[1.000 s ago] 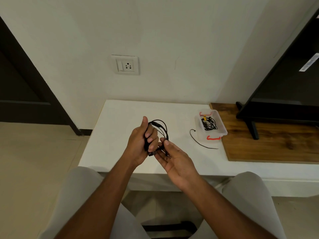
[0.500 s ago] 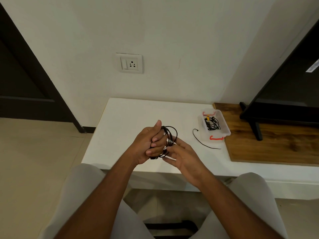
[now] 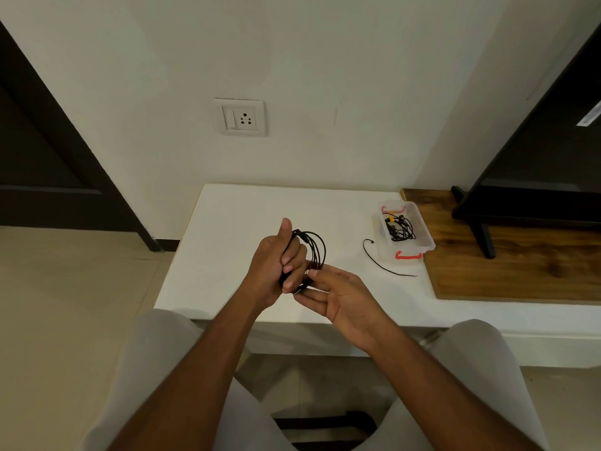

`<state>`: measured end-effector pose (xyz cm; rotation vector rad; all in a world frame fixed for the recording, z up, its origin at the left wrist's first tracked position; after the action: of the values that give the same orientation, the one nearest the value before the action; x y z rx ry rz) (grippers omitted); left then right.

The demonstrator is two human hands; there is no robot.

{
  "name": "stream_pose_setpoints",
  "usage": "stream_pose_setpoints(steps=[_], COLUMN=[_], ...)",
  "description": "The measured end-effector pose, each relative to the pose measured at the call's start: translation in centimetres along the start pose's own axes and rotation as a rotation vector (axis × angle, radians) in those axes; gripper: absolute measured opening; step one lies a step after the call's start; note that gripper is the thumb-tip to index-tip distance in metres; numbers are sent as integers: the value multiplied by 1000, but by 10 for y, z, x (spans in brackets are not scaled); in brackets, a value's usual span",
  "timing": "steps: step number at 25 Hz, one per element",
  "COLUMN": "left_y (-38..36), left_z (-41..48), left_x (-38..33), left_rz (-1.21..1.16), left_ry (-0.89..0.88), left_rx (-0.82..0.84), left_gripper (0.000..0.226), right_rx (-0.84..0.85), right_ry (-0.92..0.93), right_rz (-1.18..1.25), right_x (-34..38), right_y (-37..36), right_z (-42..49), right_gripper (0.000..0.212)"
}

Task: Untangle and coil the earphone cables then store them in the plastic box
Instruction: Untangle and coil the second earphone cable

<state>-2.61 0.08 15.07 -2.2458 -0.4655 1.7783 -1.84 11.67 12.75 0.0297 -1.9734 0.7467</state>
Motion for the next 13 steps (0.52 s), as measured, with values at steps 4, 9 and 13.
stream_pose_setpoints(steps=[4, 9, 13], left_y=[0, -4, 0], left_z=[1, 2, 3], left_x=[2, 3, 4], left_rz=[52, 147, 165], left_ry=[21, -27, -38], left_rx=[26, 38, -28], left_gripper=[63, 61, 54], right_rx=[-39, -111, -171], right_ry=[-7, 50, 91], right_rz=[9, -30, -42], right_x=[-1, 3, 10], right_y=[3, 17, 26], right_z=[1, 1, 3], right_gripper=[29, 24, 19])
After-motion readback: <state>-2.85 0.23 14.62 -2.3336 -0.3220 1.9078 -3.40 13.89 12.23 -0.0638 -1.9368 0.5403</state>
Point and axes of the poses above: each hand's wrist, its own z-axis towards the middle knuckle, its own y-axis out of the back of the hand, x = y × z, the point moved 7 cm from there along z, towards the middle knuckle, and after that the axes turned 7 degrees about y, right-handed, at the moved point
